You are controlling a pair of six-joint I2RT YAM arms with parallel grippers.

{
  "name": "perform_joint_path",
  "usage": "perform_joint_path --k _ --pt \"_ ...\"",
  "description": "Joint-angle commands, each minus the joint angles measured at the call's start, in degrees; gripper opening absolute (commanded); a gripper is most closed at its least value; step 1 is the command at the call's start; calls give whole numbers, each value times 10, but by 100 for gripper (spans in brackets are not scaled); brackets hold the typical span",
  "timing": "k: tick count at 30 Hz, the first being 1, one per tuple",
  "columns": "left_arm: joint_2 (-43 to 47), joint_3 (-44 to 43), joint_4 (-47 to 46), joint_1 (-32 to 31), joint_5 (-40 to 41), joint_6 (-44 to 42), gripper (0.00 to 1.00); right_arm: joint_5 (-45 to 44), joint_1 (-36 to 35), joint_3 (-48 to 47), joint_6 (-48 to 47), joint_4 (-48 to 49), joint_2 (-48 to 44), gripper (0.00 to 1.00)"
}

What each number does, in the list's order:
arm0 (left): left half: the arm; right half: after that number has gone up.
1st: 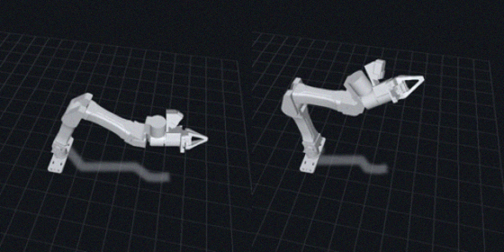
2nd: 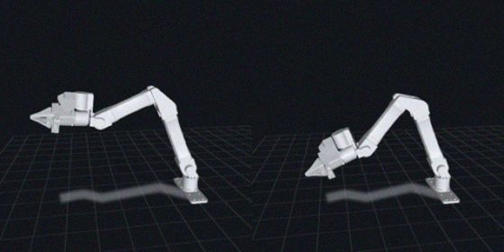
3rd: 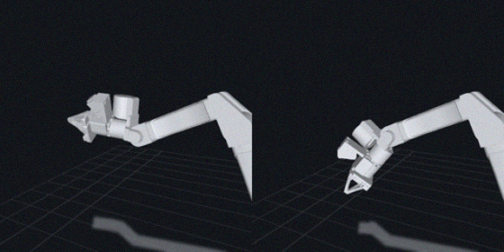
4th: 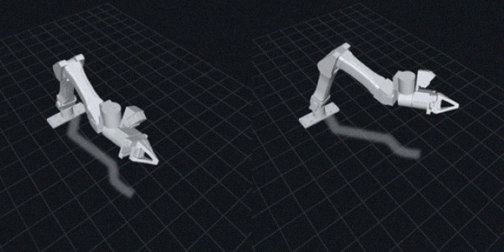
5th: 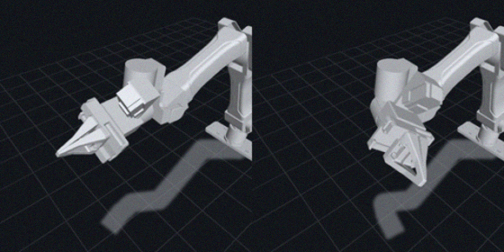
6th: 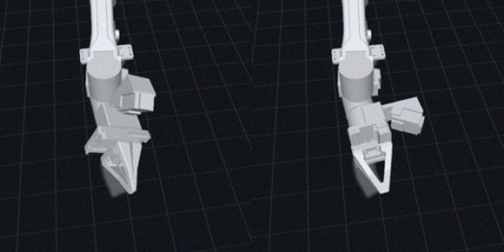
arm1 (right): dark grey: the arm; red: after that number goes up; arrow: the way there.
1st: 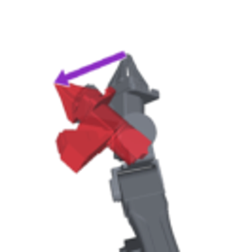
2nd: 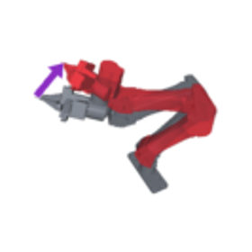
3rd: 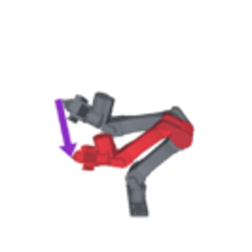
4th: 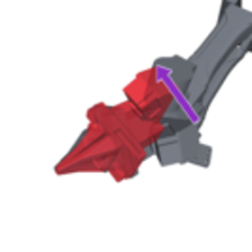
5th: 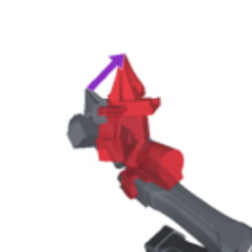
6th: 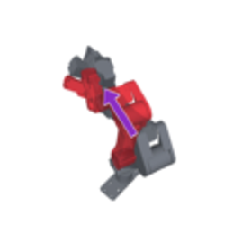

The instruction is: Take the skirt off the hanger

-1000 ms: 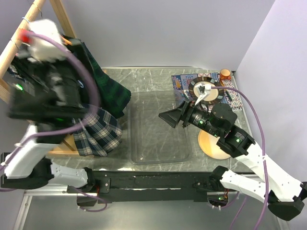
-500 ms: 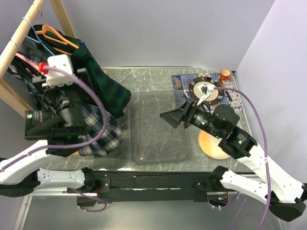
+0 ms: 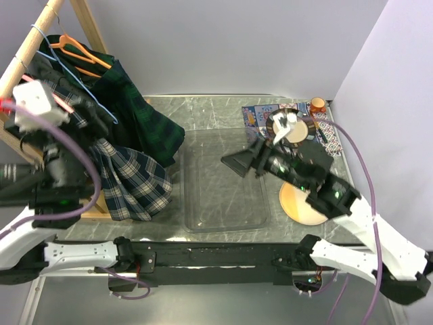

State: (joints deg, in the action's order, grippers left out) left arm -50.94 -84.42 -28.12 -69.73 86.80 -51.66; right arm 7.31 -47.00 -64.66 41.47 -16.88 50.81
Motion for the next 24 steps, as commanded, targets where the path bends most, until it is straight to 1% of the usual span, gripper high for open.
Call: perform_joint_path --k 1,2,3,4,5,6,7,8,9,10,11,12,13,14,15,16,17,18,19,21,22,24 --pt "-86 -179 100 -1 51 27 91 -25 -16 -173 -51 -35 110 86" --pt "-121 -210 113 -1 39 21 93 -30 -20 -232 -57 -35 131 86" --pt "-137 -237 98 -3 35 3 94 -40 -30 -259 -61 -35 171 85" --pt "-152 -279 68 -4 33 -25 97 -72 -36 -289 -61 -39 194 84" --pt "-167 -297 38 -6 33 -88 99 -92 -43 -353 -61 -51 219 84" --pt "-193 -314 -6 -13 35 -117 99 -109 -55 -389 -61 -58 273 82" --pt "-204 -339 -18 -21 36 -140 97 -128 -62 -424 -61 -65 301 82" --pt "-209 -340 -37 -32 35 -175 97 -135 -70 -499 -62 -81 330 81" --pt "-210 -344 -32 -50 37 -169 97 -138 -77 -539 -70 -89 390 77" --pt "-209 -360 -14 -56 41 -153 97 -143 -95 -580 -75 -97 420 75" --pt "-210 -368 -4 -65 45 -132 97 -151 -102 -659 -81 -106 449 74" --pt "-209 -373 -39 -91 55 -139 97 -153 -109 -694 -88 -107 501 73" --pt "-205 -374 -74 -109 58 -170 97 -155 -125 -739 -93 -99 524 72" --pt "-196 -377 -89 -132 62 -173 97 -161 -133 -749 -99 -65 553 72" --pt "-191 -382 -90 -176 67 -164 97 -164 -140 -749 -111 -41 563 71" --pt "-183 -384 -57 -199 67 -125 97 -164 -147 -741 -118 -11 569 71" --pt "-163 -383 -34 -221 66 -98 97 -164 -161 -716 -123 50 576 71" --pt "-153 -379 -3 -262 64 -73 97 -171 -167 -703 -129 77 580 71" --pt "-142 -366 23 -279 62 -45 97 -172 -172 -692 -130 98 585 70" --pt "-112 -343 -1 -319 62 -57 97 -174 -186 -700 -135 120 612 69" --pt "-105 -332 -3 -327 65 -56 97 -178 -192 -715 -137 121 622 69" --pt "-103 -340 34 -338 70 -46 97 -177 -201 -721 -147 135 645 69"
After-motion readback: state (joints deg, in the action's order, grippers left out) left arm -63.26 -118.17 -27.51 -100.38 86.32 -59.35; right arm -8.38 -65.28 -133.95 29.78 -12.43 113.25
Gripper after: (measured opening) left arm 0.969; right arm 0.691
